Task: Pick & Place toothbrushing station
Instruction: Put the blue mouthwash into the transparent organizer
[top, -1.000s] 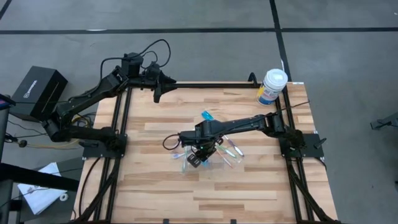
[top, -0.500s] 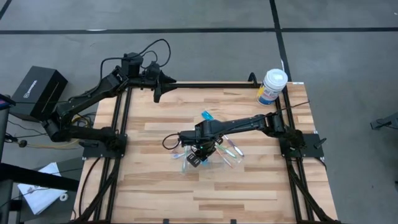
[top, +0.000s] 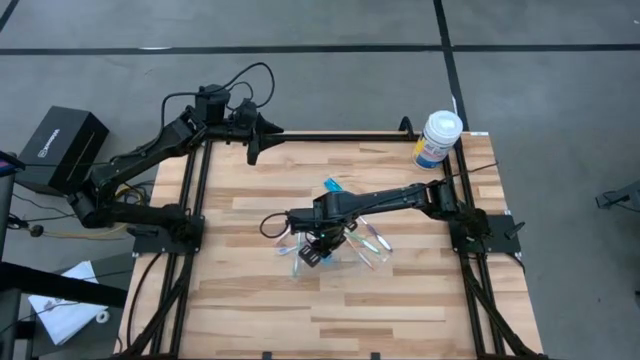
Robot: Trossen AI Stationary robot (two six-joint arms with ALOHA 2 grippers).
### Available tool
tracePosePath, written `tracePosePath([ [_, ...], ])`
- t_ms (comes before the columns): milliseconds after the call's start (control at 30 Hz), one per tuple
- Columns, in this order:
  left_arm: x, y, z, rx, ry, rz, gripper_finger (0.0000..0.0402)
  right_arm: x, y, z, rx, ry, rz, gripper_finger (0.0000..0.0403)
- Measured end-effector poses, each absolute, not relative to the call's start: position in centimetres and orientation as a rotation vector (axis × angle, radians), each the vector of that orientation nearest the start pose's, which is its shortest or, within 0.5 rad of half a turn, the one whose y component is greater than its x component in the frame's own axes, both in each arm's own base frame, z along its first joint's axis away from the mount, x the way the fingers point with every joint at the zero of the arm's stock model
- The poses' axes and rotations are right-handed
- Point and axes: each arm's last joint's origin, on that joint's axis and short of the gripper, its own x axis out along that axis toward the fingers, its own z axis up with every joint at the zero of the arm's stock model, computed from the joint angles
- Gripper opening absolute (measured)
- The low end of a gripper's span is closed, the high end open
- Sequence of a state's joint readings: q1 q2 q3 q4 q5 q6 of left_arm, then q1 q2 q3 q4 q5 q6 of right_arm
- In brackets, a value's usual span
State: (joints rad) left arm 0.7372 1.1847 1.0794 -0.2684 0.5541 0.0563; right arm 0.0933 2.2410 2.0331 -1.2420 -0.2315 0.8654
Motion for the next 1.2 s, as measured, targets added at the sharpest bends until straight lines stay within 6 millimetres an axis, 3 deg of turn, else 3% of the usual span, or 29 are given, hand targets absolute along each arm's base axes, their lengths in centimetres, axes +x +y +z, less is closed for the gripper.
tracePosePath([
  [700, 20.0, 16.1, 34.8, -0.169, 0.303, 0.172, 0.0159, 44.6, 4.9, 22.6, 0.818, 1.482, -0.347, 0.0166],
  [1200, 20.0, 16.1, 34.8, -0.169, 0.303, 0.172, 0.0159, 45.1, 3.3, 24.5, 0.810, 1.409, -0.355, 0.0171],
])
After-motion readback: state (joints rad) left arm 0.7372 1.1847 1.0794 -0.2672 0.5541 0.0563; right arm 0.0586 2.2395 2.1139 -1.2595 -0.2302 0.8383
